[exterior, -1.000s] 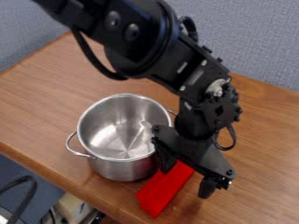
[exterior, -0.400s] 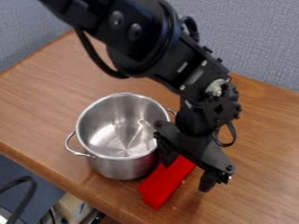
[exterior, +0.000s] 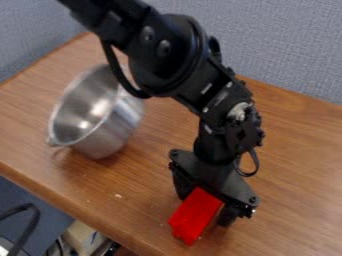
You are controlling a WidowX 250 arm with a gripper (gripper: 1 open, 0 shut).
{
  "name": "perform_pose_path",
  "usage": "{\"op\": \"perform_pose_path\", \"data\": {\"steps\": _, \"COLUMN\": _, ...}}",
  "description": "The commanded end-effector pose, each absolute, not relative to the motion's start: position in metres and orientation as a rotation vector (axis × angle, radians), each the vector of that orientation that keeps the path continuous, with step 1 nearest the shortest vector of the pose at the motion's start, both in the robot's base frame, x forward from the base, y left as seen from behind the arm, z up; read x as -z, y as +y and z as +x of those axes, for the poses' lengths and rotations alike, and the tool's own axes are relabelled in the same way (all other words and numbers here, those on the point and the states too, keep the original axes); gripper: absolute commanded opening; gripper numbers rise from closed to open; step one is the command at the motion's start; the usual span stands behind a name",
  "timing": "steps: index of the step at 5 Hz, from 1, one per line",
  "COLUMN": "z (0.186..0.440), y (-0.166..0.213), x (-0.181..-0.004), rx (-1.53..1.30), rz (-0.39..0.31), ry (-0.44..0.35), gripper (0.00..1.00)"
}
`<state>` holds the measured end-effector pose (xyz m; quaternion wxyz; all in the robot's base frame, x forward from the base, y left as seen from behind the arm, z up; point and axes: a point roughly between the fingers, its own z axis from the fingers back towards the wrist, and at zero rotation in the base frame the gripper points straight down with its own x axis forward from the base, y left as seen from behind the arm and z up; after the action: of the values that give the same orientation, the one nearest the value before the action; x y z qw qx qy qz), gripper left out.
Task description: Put the red object in the metal pot
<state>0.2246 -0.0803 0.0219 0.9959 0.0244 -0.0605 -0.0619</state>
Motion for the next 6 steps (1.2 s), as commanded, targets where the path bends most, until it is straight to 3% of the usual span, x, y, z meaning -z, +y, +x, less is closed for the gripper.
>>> {"op": "perform_pose_path", "data": {"steps": 1, "z": 0.224, "y": -0.074, "x": -0.024, "rx": 0.109, "rz": 0.055, "ry": -0.114, "gripper": 0.00}}
{"op": "perform_pose_path", "data": {"steps": 6, "z": 0.222, "y": -0.067, "x": -0.043, "rx": 0.096, "rz": 0.065, "ry": -0.113, "gripper": 0.00}}
